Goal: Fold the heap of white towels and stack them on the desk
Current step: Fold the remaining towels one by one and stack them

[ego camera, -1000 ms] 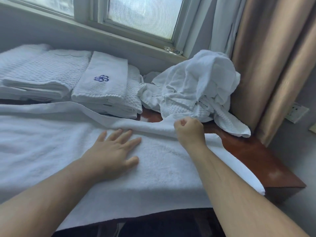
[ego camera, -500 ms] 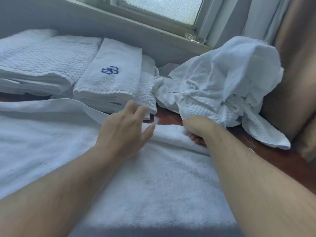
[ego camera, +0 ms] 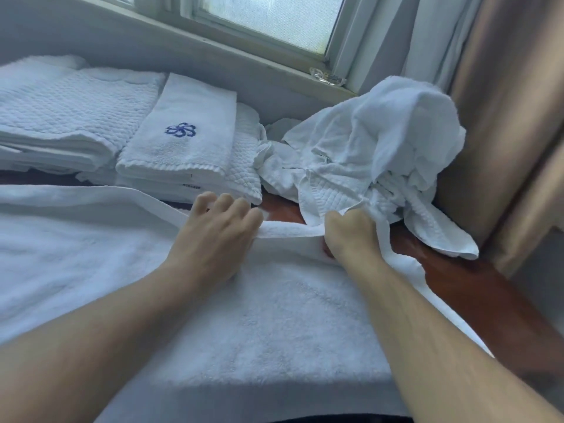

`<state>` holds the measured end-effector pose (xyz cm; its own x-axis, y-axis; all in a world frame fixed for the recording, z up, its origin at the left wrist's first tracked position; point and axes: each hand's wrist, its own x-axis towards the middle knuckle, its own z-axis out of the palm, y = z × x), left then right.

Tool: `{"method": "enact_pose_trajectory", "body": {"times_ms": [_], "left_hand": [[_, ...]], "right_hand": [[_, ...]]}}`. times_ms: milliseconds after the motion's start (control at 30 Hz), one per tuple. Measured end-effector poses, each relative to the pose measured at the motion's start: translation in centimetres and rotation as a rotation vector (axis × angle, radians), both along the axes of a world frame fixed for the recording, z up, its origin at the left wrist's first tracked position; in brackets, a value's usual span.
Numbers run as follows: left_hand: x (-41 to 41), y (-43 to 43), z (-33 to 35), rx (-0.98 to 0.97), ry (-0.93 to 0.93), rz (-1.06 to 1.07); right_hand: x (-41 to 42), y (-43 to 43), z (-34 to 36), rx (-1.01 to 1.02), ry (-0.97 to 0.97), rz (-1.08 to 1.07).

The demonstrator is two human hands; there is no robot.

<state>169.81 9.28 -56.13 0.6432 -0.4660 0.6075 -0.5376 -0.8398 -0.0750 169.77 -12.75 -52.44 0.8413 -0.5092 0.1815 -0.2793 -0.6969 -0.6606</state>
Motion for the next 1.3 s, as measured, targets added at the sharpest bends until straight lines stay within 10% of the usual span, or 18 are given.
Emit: {"method": "enact_pose_trajectory", "body": {"times_ms": [200, 400, 800, 967, 1300], "left_hand": [[-1.9, -1.6, 0.6, -0.155, 0.108, 0.049], [-4.8, -2.2, -0.6, -0.215, 0.109, -0.201], [-4.9, -2.0, -0.8, -0.154, 0.105, -0.288], [-4.8, -2.3, -0.5, -0.166, 0.031, -0.249], [-5.0, -2.2, -0.8, -0.16, 0.05, -0.438]], "right_hand": [[-4.5, -1.6, -0.5, 0.518, -0.553, -0.001], [-4.2, -6.0, -3.2, 0.835, -0.511, -0.356], [-4.3, -5.9, -3.2, 0.519, -0.513, -0.287], [-4.8, -7.3, -2.0, 0.635, -0.805, -0.257], [-6.2, -9.8, -3.7, 0.692, -0.559, -0.397]]}}
